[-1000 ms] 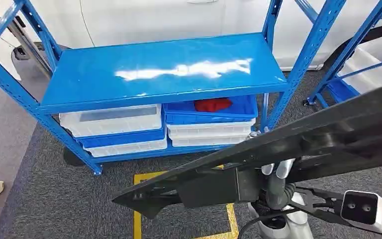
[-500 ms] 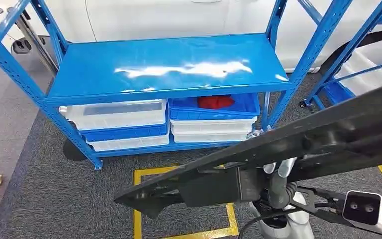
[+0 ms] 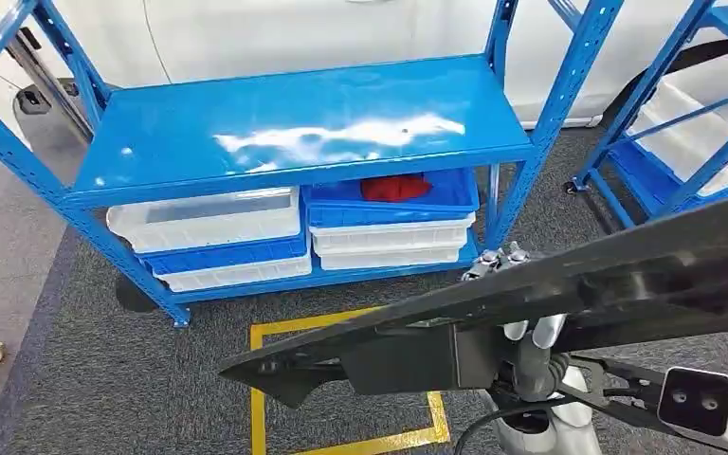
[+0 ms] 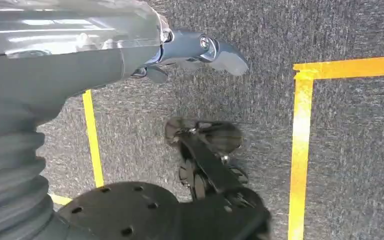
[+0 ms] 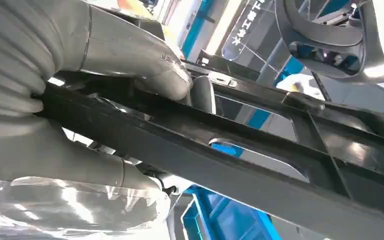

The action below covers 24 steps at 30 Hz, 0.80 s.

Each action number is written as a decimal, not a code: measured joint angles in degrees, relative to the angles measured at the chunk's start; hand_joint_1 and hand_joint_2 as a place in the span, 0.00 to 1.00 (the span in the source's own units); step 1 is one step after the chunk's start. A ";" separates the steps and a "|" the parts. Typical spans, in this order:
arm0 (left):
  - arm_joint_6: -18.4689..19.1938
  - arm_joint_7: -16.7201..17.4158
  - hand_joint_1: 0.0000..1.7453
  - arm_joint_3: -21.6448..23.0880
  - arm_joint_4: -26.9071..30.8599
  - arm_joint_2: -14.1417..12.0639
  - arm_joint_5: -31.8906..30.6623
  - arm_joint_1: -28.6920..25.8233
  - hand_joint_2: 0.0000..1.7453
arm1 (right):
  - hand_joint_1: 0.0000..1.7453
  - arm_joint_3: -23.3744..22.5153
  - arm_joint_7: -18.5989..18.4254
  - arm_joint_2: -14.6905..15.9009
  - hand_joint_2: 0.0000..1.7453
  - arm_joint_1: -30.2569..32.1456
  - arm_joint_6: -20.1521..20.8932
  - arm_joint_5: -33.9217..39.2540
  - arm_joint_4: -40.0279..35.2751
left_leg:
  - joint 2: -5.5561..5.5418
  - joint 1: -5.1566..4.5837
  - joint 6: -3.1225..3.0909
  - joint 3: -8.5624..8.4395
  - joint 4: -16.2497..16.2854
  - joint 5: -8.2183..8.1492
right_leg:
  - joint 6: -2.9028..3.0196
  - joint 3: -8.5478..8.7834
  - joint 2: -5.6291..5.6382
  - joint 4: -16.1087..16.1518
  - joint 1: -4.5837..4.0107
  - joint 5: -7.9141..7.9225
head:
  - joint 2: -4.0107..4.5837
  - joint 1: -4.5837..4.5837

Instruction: Take the parts from the cabinet and place them on the table.

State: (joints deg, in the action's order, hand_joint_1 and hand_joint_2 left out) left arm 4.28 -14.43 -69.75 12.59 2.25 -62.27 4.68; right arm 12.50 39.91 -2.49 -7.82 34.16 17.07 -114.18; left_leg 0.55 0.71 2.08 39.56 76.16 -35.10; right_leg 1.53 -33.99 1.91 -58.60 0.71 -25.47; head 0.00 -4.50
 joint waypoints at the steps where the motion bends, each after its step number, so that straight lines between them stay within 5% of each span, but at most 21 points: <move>1: 0.00 0.02 0.00 -0.02 0.00 0.00 0.00 -0.02 1.00 | 1.00 -0.02 0.00 -0.04 1.00 0.01 0.07 -0.07 0.00 | -0.06 0.00 -0.19 -1.57 -2.93 2.06 | -0.07 -0.06 0.56 -0.10 -0.02 0.04 | 0.00 0.00; 3: -0.02 0.11 0.00 -0.11 0.00 0.00 0.06 0.01 1.00 | 1.00 -0.02 0.00 -0.11 1.00 -0.01 0.37 -0.09 -0.09 | -1.26 0.00 -0.76 -6.85 -13.03 6.96 | -0.30 -0.02 1.65 -0.17 -0.02 0.19 | 0.00 0.00; 4: -0.04 0.37 0.00 -0.24 0.00 -0.09 0.22 0.01 1.00 | 1.00 -0.24 0.02 -0.13 1.00 0.03 1.13 0.20 -0.15 | -4.48 0.03 -1.33 -8.89 -17.50 7.48 | -0.59 -0.13 2.16 -0.15 0.13 0.38 | 0.00 0.00; 5: -0.04 0.46 0.00 -0.39 0.00 -0.11 0.44 0.00 1.00 | 1.00 -0.72 0.02 -0.17 1.00 -0.01 1.82 0.26 -0.20 | -4.73 0.06 -1.32 -9.29 -18.67 7.32 | -0.94 -0.46 2.73 -0.34 -0.16 0.55 | 0.00 0.00; 8: -0.04 0.94 0.00 -0.66 0.00 -0.15 1.09 0.02 1.00 | 1.00 -3.02 0.02 -1.07 1.00 1.15 4.64 -1.21 -1.27 | -3.41 -0.36 -1.79 -9.19 -18.43 7.60 | -2.24 -0.95 4.24 0.13 0.37 1.40 | 0.00 0.00; 9: -0.07 0.94 0.00 -0.74 0.00 -0.04 1.20 0.11 1.00 | 1.00 -3.72 0.00 -1.58 1.00 1.46 5.29 -2.12 -2.08 | -2.71 0.30 -2.42 -9.31 -19.17 8.17 | -2.65 -1.16 4.31 0.04 -0.01 1.40 | 0.00 0.00; 10: -0.07 0.90 0.00 -0.83 0.00 -0.04 1.27 0.28 1.00 | 1.00 -4.20 0.02 -2.03 1.00 1.64 5.73 -2.87 -2.87 | -1.87 0.30 -2.73 -9.33 -19.44 8.48 | -2.70 -1.54 1.84 -0.94 -0.07 0.40 | 0.00 0.00; 11: -0.07 0.57 0.00 -1.01 0.00 -0.04 1.47 0.25 1.00 | 1.00 -4.39 0.02 -2.43 1.00 1.54 6.01 -3.70 -3.89 | -1.19 0.23 -3.22 -9.14 -19.48 8.58 | -2.93 -3.06 -0.30 -4.27 -0.13 -2.21 | 0.00 0.00; 13: 0.15 -0.02 0.00 -1.31 0.00 -0.04 1.86 -0.01 1.00 | 1.00 -4.39 0.02 -3.00 1.00 1.63 5.64 -4.64 -5.14 | 0.27 -0.01 -3.29 -8.83 -19.47 8.62 | -3.25 -7.00 -1.24 -13.19 0.10 -6.74 | 0.00 0.00; 14: 0.42 -0.31 0.00 -1.53 0.00 -0.04 1.88 -0.08 1.00 | 1.00 -4.39 0.02 -3.10 1.00 1.71 5.42 -5.05 -5.73 | 1.11 -0.09 -3.30 -8.62 -19.42 8.67 | -3.41 -8.79 -1.40 -17.39 0.16 -8.12 | 0.00 0.00; 15: 0.59 -0.44 0.00 -1.71 0.00 -0.04 1.90 -0.08 1.00 | 1.00 -4.42 0.02 -3.15 1.00 1.81 5.14 -5.25 -6.21 | 1.84 -0.11 -3.29 -8.53 -19.39 8.69 | -3.47 -9.01 -1.54 -18.33 0.17 -7.89 | 0.00 0.00; 16: 0.70 -0.48 0.00 -1.79 0.00 -0.04 1.90 -0.02 1.00 | 1.00 -4.44 0.02 -3.23 1.00 1.87 4.96 -5.33 -6.60 | 2.53 -0.11 -3.28 -8.50 -19.30 8.69 | -3.50 -7.64 -1.72 -16.41 0.18 -6.45 | 0.00 0.00; 18: 0.77 -0.57 0.00 -1.84 0.00 0.04 1.92 0.08 1.00 | 1.00 -4.44 0.02 -3.48 1.00 1.86 4.96 -5.44 -7.36 | 3.65 -0.14 -3.13 -8.55 -19.04 8.59 | -3.19 -1.81 -2.93 -6.67 0.08 -2.19 | 0.00 0.00; 19: 0.79 -0.59 0.00 -1.86 0.00 0.09 1.92 0.17 1.00 | 1.00 -4.44 0.02 -3.50 1.00 1.85 4.96 -5.46 -7.74 | 4.11 -0.24 -2.94 -8.63 -18.84 8.46 | -2.81 1.42 -5.14 -1.25 -0.10 -0.77 | 0.00 0.00; 20: 0.76 -0.63 0.00 -1.86 0.00 0.13 1.92 0.18 1.00 | 1.00 -4.44 0.02 -3.61 1.00 1.79 4.96 -5.53 -8.00 | 4.51 -0.69 -2.57 -8.50 -18.59 8.29 | -2.07 1.80 -6.41 0.07 -0.87 -1.56 | 0.00 0.00; 24: 0.06 -1.95 0.00 -1.88 0.00 0.24 1.68 0.49 1.00 | 1.00 -4.48 0.02 -4.09 1.00 2.49 2.51 -7.50 -10.04 | 6.35 -0.69 -1.38 -8.68 -18.68 8.34 | -0.66 1.06 -3.79 0.56 -0.64 -0.68 | 0.00 0.00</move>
State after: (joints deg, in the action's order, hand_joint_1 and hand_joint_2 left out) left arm 4.35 -16.37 -71.63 12.59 2.49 -60.59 5.17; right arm 8.02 39.93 -6.58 -5.34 36.67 9.57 -124.22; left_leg 6.90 0.02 0.70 30.88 57.48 -26.76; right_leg 0.88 -32.93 -1.88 -58.03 0.07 -26.15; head 0.00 -4.50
